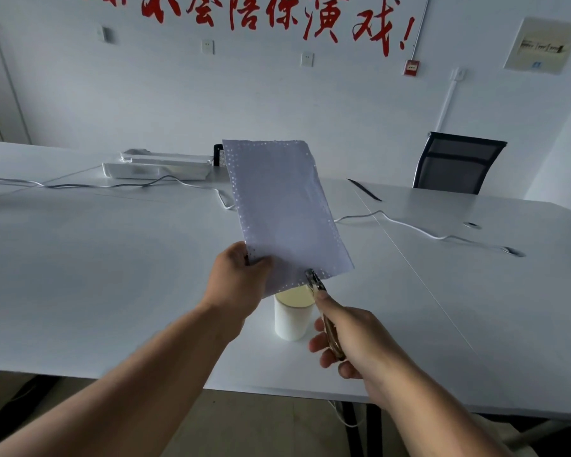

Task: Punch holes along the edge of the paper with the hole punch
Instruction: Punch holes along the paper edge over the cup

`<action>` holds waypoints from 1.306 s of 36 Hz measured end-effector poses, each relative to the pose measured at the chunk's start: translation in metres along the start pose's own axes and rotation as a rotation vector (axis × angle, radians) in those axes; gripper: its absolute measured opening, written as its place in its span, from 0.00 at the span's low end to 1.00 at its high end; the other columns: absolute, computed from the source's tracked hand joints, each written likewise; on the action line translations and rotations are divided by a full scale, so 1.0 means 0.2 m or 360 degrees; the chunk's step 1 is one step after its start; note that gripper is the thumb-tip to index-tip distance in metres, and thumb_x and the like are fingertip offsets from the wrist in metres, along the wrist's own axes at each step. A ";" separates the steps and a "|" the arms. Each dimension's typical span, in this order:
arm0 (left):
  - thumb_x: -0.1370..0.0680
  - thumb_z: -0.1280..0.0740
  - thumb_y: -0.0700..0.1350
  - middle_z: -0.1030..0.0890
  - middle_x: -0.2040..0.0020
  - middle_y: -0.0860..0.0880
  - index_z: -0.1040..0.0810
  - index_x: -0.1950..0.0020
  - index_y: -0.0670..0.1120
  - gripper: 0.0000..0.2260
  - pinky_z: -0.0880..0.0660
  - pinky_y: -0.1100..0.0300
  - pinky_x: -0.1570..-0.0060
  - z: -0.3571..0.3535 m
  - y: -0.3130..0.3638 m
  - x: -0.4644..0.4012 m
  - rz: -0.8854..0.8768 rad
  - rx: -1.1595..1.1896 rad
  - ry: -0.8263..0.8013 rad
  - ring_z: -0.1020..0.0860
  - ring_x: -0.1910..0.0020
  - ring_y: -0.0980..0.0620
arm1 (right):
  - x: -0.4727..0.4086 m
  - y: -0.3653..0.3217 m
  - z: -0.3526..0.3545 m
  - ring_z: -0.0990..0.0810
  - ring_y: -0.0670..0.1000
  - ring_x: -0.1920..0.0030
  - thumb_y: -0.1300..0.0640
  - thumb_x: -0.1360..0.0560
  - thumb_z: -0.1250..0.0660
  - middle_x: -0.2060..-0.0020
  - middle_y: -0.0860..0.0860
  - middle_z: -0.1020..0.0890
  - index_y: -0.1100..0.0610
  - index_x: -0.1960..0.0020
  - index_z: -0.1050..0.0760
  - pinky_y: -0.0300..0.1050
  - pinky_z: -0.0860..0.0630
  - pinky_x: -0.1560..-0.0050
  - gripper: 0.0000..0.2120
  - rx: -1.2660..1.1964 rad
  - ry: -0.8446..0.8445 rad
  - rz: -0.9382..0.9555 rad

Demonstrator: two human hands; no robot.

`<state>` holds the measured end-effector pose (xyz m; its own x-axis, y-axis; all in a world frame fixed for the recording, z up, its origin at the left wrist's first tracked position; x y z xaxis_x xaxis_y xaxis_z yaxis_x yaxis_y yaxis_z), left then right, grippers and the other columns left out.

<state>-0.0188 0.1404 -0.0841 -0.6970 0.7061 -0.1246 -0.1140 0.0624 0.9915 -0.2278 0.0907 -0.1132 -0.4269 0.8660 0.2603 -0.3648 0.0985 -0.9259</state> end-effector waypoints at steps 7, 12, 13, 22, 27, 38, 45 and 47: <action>0.29 0.33 0.42 0.18 0.58 0.46 0.16 0.49 0.38 0.13 0.25 0.52 0.53 0.00 0.00 0.01 -0.0010 0.0036 0.0006 0.23 0.57 0.47 | 0.04 -0.01 0.04 0.24 0.52 0.73 0.31 0.25 0.36 0.70 0.53 0.14 0.59 0.54 0.19 0.40 0.38 0.75 0.29 -0.0030 0.0070 0.0023; 0.27 0.33 0.39 0.16 0.60 0.48 0.16 0.51 0.40 0.09 0.22 0.54 0.56 0.00 0.00 0.02 -0.0030 0.0036 0.0003 0.21 0.60 0.47 | 0.06 -0.02 0.01 0.25 0.53 0.73 0.33 0.23 0.36 0.71 0.52 0.16 0.59 0.55 0.19 0.40 0.39 0.76 0.28 0.0033 0.0038 0.0053; 0.27 0.33 0.39 0.16 0.59 0.48 0.15 0.51 0.40 0.09 0.22 0.53 0.55 0.00 0.00 0.03 -0.0032 0.0042 0.0000 0.21 0.59 0.47 | 0.07 -0.02 0.00 0.26 0.53 0.74 0.33 0.23 0.37 0.72 0.52 0.16 0.59 0.55 0.20 0.40 0.39 0.76 0.27 0.0047 0.0040 0.0064; 0.30 0.35 0.42 0.24 0.63 0.48 0.22 0.58 0.40 0.07 0.30 0.52 0.56 0.01 0.03 0.06 -0.0057 0.0076 -0.0016 0.29 0.60 0.48 | 0.08 -0.04 -0.02 0.34 0.49 0.80 0.33 0.24 0.37 0.75 0.49 0.25 0.54 0.62 0.24 0.37 0.40 0.78 0.25 0.0100 0.0072 0.0117; 0.30 0.35 0.41 0.24 0.60 0.46 0.21 0.53 0.35 0.11 0.29 0.52 0.54 0.01 0.03 0.05 -0.0080 0.0073 -0.0033 0.28 0.58 0.48 | 0.09 -0.05 -0.02 0.34 0.48 0.80 0.33 0.23 0.37 0.75 0.49 0.25 0.54 0.62 0.24 0.37 0.40 0.78 0.24 0.0112 0.0071 0.0138; 0.31 0.33 0.44 0.21 0.62 0.50 0.19 0.53 0.38 0.11 0.26 0.54 0.56 0.01 0.03 0.07 -0.0081 0.0089 -0.0021 0.26 0.60 0.49 | 0.09 -0.04 -0.02 0.34 0.47 0.81 0.33 0.23 0.37 0.76 0.48 0.25 0.53 0.62 0.24 0.39 0.40 0.76 0.25 0.0094 0.0086 0.0161; 0.30 0.34 0.42 0.19 0.63 0.51 0.17 0.56 0.43 0.08 0.24 0.55 0.55 0.01 0.01 0.06 -0.0068 0.0104 -0.0042 0.24 0.61 0.50 | 0.08 -0.03 -0.03 0.34 0.47 0.81 0.33 0.23 0.37 0.76 0.47 0.26 0.53 0.62 0.24 0.39 0.40 0.77 0.24 0.0105 0.0076 0.0151; 0.30 0.34 0.41 0.17 0.63 0.52 0.16 0.56 0.43 0.08 0.22 0.56 0.55 0.00 0.01 0.06 -0.0070 0.0114 -0.0054 0.22 0.62 0.51 | 0.08 -0.02 -0.03 0.34 0.47 0.81 0.33 0.23 0.37 0.76 0.47 0.26 0.53 0.62 0.24 0.38 0.40 0.77 0.24 0.0113 0.0071 0.0151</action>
<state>-0.0272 0.1501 -0.0840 -0.6678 0.7251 -0.1681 -0.0923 0.1434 0.9854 -0.2272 0.1065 -0.1065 -0.4256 0.8909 0.1585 -0.3830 -0.0186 -0.9236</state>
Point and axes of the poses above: each hand's wrist, its own x-axis away from the middle knuckle, its own z-axis out of the back of the hand, y = z × x, the point moved 7 cm from there along -x, towards the middle knuckle
